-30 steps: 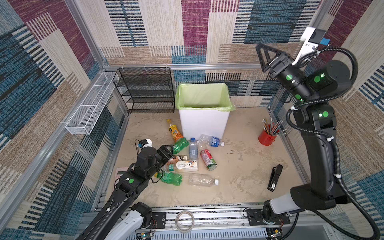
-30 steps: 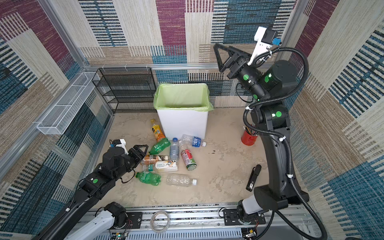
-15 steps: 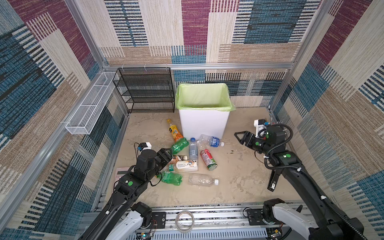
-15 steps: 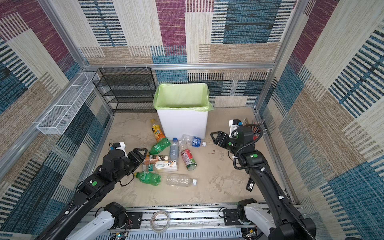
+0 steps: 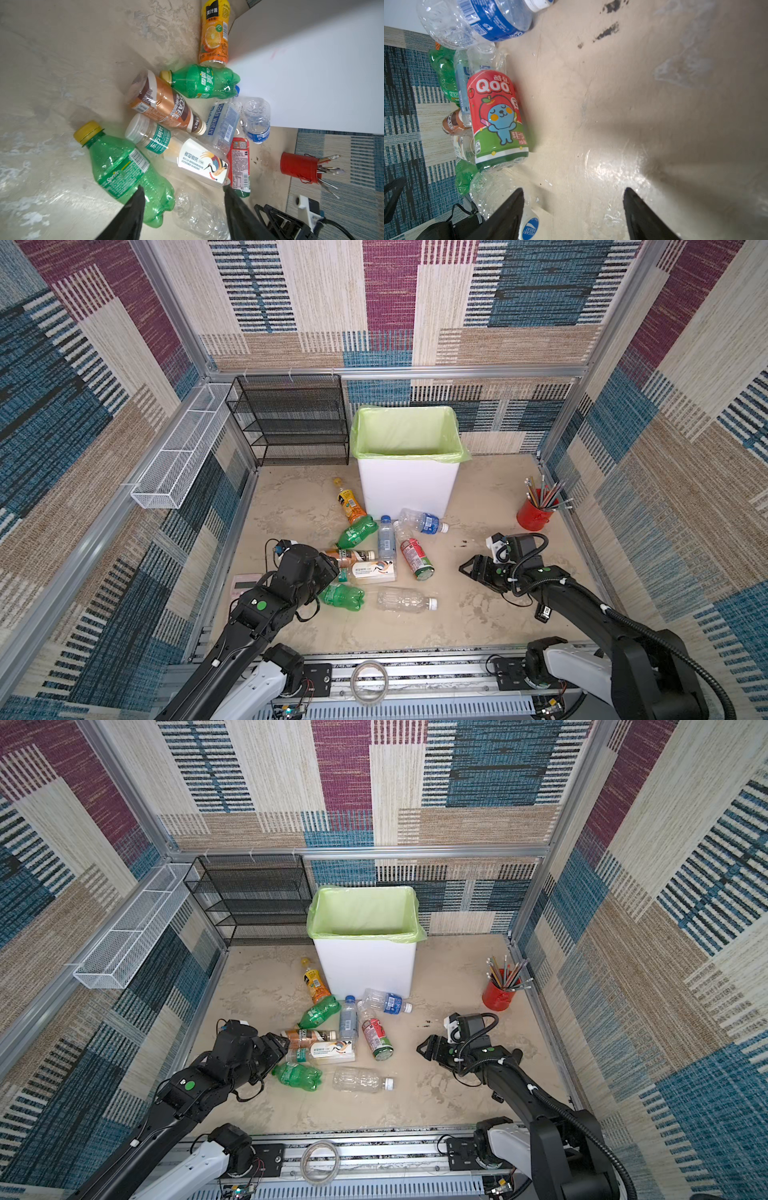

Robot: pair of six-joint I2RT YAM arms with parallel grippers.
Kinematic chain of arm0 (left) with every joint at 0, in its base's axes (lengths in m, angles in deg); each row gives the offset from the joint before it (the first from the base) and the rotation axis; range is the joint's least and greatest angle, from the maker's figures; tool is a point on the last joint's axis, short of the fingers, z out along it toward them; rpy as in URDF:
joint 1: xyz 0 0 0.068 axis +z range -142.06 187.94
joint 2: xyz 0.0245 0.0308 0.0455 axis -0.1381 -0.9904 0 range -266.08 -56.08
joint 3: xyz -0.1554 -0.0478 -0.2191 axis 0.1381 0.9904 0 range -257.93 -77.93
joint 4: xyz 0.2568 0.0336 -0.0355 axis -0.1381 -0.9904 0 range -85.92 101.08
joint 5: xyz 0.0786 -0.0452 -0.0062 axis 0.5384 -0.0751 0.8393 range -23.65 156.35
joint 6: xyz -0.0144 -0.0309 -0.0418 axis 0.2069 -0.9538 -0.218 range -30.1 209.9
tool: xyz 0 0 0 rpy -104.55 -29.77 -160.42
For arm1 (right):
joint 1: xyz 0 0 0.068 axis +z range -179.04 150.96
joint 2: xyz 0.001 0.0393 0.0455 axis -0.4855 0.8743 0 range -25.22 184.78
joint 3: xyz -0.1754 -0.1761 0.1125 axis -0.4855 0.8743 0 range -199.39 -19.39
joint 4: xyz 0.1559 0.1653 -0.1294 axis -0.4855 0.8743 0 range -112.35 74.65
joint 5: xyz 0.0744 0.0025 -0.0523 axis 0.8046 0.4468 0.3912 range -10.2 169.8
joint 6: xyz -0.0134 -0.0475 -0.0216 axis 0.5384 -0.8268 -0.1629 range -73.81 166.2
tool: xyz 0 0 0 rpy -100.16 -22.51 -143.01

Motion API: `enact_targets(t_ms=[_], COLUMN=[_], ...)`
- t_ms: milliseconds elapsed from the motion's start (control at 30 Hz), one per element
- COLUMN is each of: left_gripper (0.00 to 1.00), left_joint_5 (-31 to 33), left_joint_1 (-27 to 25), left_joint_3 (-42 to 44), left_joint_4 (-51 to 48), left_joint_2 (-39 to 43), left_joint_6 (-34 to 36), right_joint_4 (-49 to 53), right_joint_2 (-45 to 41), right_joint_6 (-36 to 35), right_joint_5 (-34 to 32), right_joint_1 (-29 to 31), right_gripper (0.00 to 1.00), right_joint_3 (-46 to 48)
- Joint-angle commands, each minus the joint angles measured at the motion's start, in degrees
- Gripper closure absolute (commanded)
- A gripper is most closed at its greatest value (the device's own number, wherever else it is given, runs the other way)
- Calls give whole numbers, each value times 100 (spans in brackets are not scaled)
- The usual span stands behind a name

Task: Throw the plastic bottles in the bin
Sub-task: 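Lower the right gripper back toward the Qoo juice bottle, then lower the left gripper onto the green Sprite bottle and close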

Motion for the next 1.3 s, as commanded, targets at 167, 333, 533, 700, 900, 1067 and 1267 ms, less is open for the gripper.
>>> enact_targets(t_ms=[167, 333, 533, 700, 900, 1067, 1267], left_gripper=[36, 34, 34, 30, 27, 25, 23], left_joint_5=[-180, -501, -854, -1105, -1409, -1307, -1238], left_joint_1=[2, 2, 2, 2, 2, 2, 2], left_joint_3=[-96, 83, 254, 467, 977, 1089, 1271], left_joint_4=[-1382, -1610, -1579, -1125, -190, 143, 485], left_joint_2=[16, -20, -114, -161, -264, -464, -590], left_joint_6=[-900, -1492, -2119, -2591, -3200, -3357, -3581], right_joint_4=[-305, -369, -389, -396, -382, -350, -330], right_joint_2=[103, 139, 149, 148, 132, 128, 149], right_joint_6=[-88, -77, -92, -105, -120, -143, -182], right_joint_5=[74, 76, 43, 58, 46, 18, -8], right_joint_1=[1, 0, 1, 2, 0, 0, 0], right_gripper=[22, 21, 21, 21, 21, 21, 20], right_joint_3=[20, 58, 22, 9, -19, -46, -92])
